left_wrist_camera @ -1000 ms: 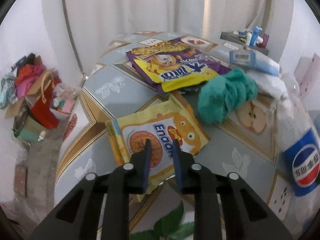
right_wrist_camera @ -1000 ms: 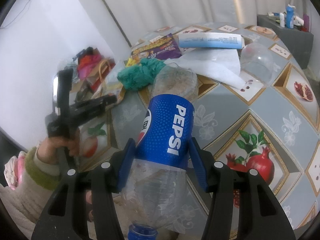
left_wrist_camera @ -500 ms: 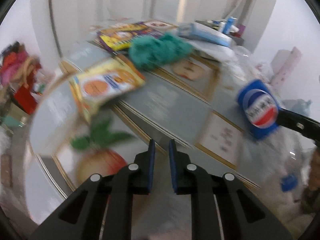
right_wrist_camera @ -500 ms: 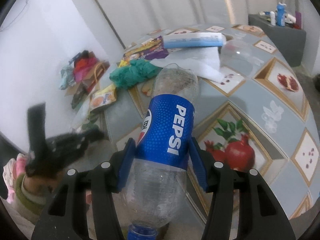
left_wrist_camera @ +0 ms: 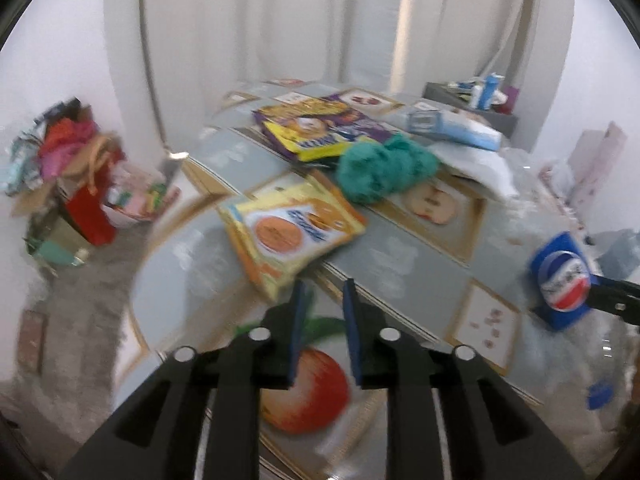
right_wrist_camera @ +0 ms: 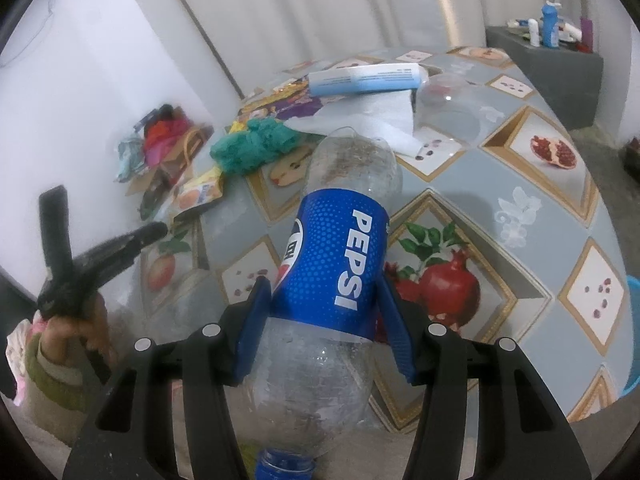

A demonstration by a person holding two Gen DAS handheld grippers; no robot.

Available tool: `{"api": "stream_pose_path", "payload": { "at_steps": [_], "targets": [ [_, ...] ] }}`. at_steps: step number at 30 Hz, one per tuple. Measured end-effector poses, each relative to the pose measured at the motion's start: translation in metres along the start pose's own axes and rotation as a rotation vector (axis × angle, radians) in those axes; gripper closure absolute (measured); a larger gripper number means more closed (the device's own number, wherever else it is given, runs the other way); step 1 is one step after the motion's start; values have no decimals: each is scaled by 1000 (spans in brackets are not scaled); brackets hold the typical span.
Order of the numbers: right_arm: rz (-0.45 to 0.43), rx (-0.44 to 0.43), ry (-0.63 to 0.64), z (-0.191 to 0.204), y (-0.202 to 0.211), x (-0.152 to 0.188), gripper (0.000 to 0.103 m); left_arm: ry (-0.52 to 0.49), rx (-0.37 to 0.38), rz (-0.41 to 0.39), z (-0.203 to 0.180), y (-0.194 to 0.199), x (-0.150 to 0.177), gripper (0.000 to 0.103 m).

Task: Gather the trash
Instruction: 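Close the left gripper on the yellow Enaak snack bag, then lift the Enaak bag with the left gripper while the right gripper carries the bottle toward the wastebasket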

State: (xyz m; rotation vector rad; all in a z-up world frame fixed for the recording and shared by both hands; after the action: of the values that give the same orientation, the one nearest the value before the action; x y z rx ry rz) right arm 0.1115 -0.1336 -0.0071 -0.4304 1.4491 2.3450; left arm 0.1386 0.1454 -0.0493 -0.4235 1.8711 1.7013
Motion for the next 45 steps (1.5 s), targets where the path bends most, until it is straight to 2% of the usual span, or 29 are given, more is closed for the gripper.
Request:
{"api": "stream_pose_path", "payload": {
  "at_steps": [3, 6, 13, 17, 21, 29, 41, 45],
  "targets": [
    [4, 19, -16, -6, 5, 3, 52, -6, -22, -12, 7, -5, -7, 73],
    [7, 31, -35, -12, 11, 7, 52, -19, -29, -8, 6, -10, -8, 73],
    [4, 45, -91, -28, 21, 11, 52, -112, -149, -3, 0, -22, -6, 73],
    [4, 50, -96, -27, 21, 11, 52, -122, -191, -1, 4, -27, -7, 73],
    [-3, 59, -90, -25, 21, 12, 52, -86, -172, 8, 10, -31, -9, 73],
    [-7, 51, -94, -24, 20, 12, 52, -110, -175, 8, 7, -35, -11, 82],
    [-10, 49, -98, -25, 21, 12, 52, -124, -184, -3, 4, -30, -8, 89],
    [-8, 48, -96, -26, 21, 12, 52, -127, -156, -5, -3, -20, -2, 91]
  ]
}}
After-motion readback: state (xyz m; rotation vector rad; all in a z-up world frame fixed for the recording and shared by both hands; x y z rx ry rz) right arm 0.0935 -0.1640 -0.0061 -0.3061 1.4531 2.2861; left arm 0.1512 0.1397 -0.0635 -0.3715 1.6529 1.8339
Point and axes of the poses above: each gripper's, at about its wrist camera, not at the fingertips, and y roughly against the way its jaws point, z to its left, x to its underside, the point moved 4 cm from there along -y, roughly the way its jaws point, and after that the axes turned 5 degrees about z, right-handed, at the moved point
